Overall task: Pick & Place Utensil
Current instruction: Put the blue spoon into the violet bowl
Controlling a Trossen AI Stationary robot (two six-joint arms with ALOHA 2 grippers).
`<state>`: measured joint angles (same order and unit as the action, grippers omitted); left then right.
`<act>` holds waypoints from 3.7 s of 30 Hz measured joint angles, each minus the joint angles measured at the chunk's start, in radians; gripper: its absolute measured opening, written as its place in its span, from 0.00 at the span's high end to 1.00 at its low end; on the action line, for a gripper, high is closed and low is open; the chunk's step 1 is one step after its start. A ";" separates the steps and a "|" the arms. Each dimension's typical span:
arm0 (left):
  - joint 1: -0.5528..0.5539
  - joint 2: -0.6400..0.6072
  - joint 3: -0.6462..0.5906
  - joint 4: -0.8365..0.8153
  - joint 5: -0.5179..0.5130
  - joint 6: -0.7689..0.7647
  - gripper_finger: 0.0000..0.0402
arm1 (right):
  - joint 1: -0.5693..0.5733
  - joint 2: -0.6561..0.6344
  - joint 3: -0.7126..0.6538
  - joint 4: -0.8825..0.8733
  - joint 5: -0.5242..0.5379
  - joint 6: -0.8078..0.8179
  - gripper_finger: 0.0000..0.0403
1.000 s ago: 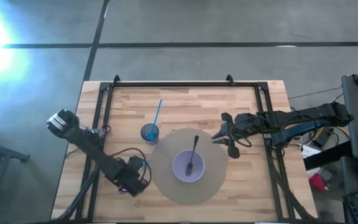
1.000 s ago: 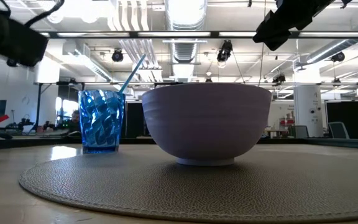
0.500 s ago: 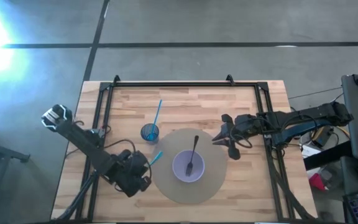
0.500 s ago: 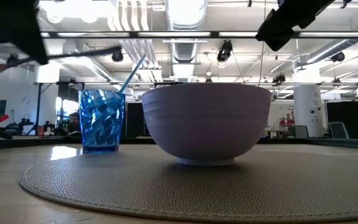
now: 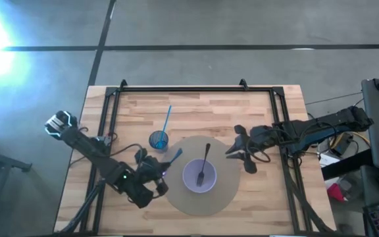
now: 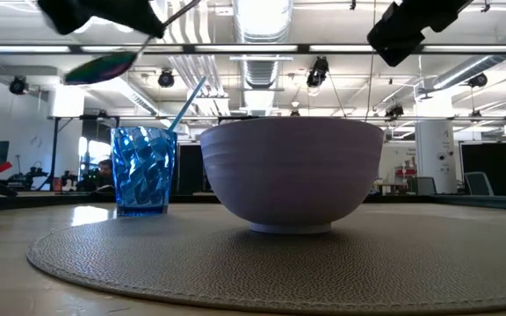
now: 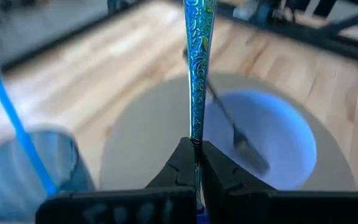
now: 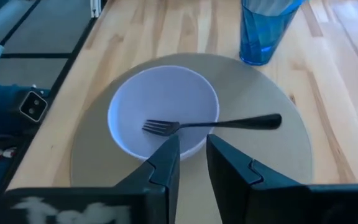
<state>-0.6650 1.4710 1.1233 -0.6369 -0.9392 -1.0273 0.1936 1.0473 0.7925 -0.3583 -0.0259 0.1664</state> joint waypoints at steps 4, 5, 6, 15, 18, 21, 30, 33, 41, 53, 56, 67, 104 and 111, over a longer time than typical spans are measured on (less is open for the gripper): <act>0.024 0.022 0.000 0.121 -0.061 0.162 1.00 | 0.020 0.000 -0.010 0.058 0.003 -0.001 0.80; 0.032 0.027 0.000 0.148 -0.070 0.202 1.00 | 0.025 0.001 -0.013 0.074 0.003 -0.004 0.80; 0.041 0.032 0.000 0.172 -0.073 0.237 1.00 | 0.031 0.001 -0.015 0.092 0.003 -0.009 0.81; 0.115 0.072 -0.001 0.354 -0.076 0.480 1.00 | 0.099 0.002 -0.047 0.204 0.002 -0.056 0.84; 0.129 0.083 -0.002 0.396 -0.076 0.531 1.00 | 0.124 0.002 -0.097 0.288 0.003 -0.056 0.84; 0.144 0.092 -0.002 0.439 -0.076 0.578 0.99 | 0.143 0.002 -0.163 0.427 0.002 -0.047 0.83; 0.194 0.104 -0.002 0.516 -0.076 0.681 0.99 | 0.172 0.002 -0.319 0.838 0.004 -0.031 0.84; 0.208 0.104 -0.002 0.524 -0.076 0.696 0.99 | 0.198 0.006 -0.336 0.912 0.052 -0.065 0.84; 0.236 0.104 -0.016 0.598 -0.086 0.759 0.99 | 0.259 0.195 -0.318 1.170 0.322 -0.327 0.85; 0.241 0.104 -0.017 0.634 -0.115 0.790 0.99 | 0.258 0.441 -0.192 1.316 0.715 -0.412 0.82; 0.241 0.104 -0.021 0.639 -0.115 0.788 0.99 | 0.255 0.476 -0.148 1.317 0.778 -0.432 0.78; 0.241 0.104 -0.036 0.664 -0.114 0.784 0.99 | 0.223 0.525 -0.032 1.281 0.871 -0.379 0.58; 0.242 0.104 -0.049 0.659 -0.108 0.799 0.98 | 0.108 0.519 -0.009 1.281 0.691 -0.199 0.97; 0.243 0.103 -0.049 0.653 -0.071 0.799 0.97 | 0.110 0.519 -0.009 1.273 0.687 -0.231 0.98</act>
<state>-0.4221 1.5742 1.0740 0.0157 -1.0100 -0.2283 0.3036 1.5661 0.7837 0.9148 0.6609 -0.0644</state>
